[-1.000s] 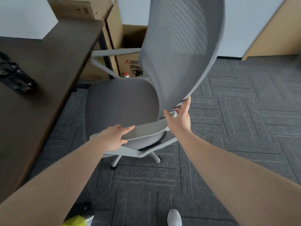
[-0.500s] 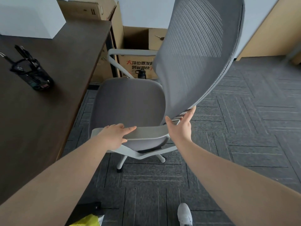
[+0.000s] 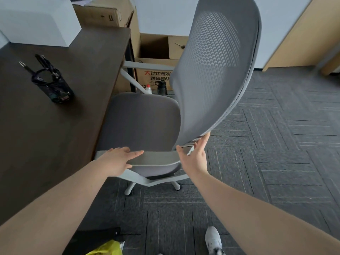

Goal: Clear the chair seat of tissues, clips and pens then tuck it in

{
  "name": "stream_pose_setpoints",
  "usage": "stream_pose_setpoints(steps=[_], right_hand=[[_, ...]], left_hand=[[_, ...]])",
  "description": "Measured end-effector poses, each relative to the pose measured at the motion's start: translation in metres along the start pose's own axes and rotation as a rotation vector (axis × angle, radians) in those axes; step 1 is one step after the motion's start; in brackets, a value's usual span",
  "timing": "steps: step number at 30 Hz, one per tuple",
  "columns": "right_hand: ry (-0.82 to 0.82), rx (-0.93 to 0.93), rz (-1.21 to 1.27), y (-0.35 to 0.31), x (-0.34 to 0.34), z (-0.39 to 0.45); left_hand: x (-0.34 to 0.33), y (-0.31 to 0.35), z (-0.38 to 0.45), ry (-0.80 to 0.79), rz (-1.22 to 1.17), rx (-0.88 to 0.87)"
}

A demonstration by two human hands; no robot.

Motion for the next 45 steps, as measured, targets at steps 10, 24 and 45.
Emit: stream_pose_setpoints(steps=[10, 24, 45], right_hand=[[-0.1, 0.013, -0.028, 0.002, 0.006, -0.004], [-0.232, 0.045, -0.257, -0.008, 0.027, -0.009], [-0.343, 0.205, -0.457, -0.062, 0.105, -0.04]], left_hand=[[0.005, 0.004, -0.006, 0.007, -0.012, -0.004], [0.03, 0.028, -0.027, 0.053, -0.035, 0.005], [0.103, 0.085, -0.101, 0.078, -0.139, -0.002]])
Point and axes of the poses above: each hand's wrist, its own z-axis towards the middle knuckle, its own x-axis out of the back of the hand, y = z × x, the point moved 10 cm from there along z, towards the middle knuckle, and after that the axes turned 3 degrees about x, right-handed, at the moved point
